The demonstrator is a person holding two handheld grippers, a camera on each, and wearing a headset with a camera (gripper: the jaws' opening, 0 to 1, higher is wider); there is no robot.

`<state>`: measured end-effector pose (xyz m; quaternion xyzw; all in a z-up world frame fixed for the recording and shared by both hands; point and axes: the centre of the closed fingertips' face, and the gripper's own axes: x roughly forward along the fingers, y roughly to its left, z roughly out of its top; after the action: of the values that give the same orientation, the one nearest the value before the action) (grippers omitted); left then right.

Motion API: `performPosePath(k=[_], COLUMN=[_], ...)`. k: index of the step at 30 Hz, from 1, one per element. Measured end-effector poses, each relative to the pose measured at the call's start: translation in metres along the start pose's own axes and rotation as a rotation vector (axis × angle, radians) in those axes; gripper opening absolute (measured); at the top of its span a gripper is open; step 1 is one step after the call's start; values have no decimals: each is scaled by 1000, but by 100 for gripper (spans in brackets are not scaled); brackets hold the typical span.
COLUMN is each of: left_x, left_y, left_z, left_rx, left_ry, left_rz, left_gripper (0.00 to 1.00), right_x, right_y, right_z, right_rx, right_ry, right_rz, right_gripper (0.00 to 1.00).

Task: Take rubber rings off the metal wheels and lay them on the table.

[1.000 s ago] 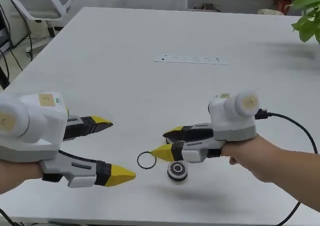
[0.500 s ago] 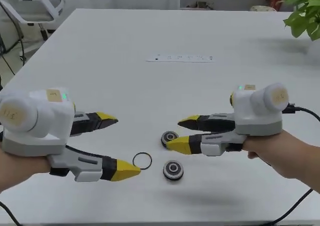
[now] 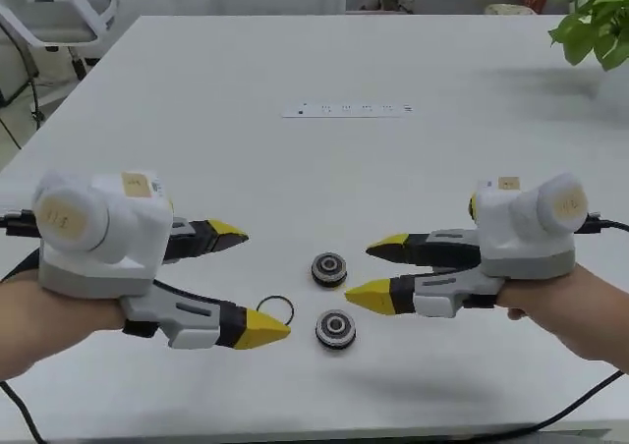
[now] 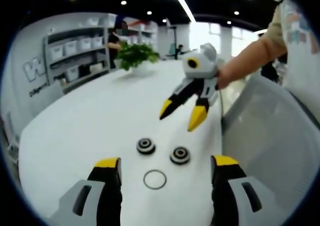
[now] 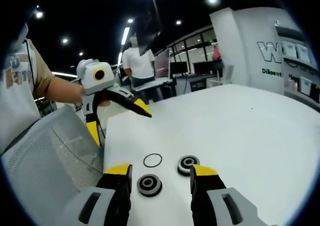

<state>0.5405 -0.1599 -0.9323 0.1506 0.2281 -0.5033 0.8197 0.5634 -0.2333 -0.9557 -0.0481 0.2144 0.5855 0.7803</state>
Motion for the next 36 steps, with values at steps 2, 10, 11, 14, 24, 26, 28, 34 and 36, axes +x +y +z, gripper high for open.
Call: performPosePath(k=[2, 10, 11, 14, 24, 26, 28, 34, 36], left_x=[5, 18, 19, 23, 36, 38, 41, 48, 50], left_y=[-1, -6, -7, -7, -10, -11, -13, -16, -18], left_z=[-1, -3, -4, -5, -13, -14, -16, -20, -23], left_rx=[5, 21, 24, 24, 28, 29, 35, 25, 23], left_ry=[7, 25, 28, 31, 58, 66, 73, 85, 89], left_rz=[-8, -40, -44, -51, -81, -87, -96, -117, -126], left_gripper=[73, 70, 69, 68, 62, 62, 61, 56, 54], right_x=[-1, 0, 0, 2, 8, 10, 12, 17, 19], right_y=[0, -1, -1, 0, 5, 7, 8, 11, 13], right_z=[-5, -18, -21, -26, -44, -46, -48, -53, -55], right_rx=[-5, -23, -28, -38, -76, -84, -95, -112, -119], right_ry=[10, 37, 47, 62, 111, 117, 124, 139, 144], right_rz=[0, 3, 4, 12, 45, 52, 60, 79, 86], right_gripper=[43, 42, 42, 41, 37, 36, 34, 29, 28])
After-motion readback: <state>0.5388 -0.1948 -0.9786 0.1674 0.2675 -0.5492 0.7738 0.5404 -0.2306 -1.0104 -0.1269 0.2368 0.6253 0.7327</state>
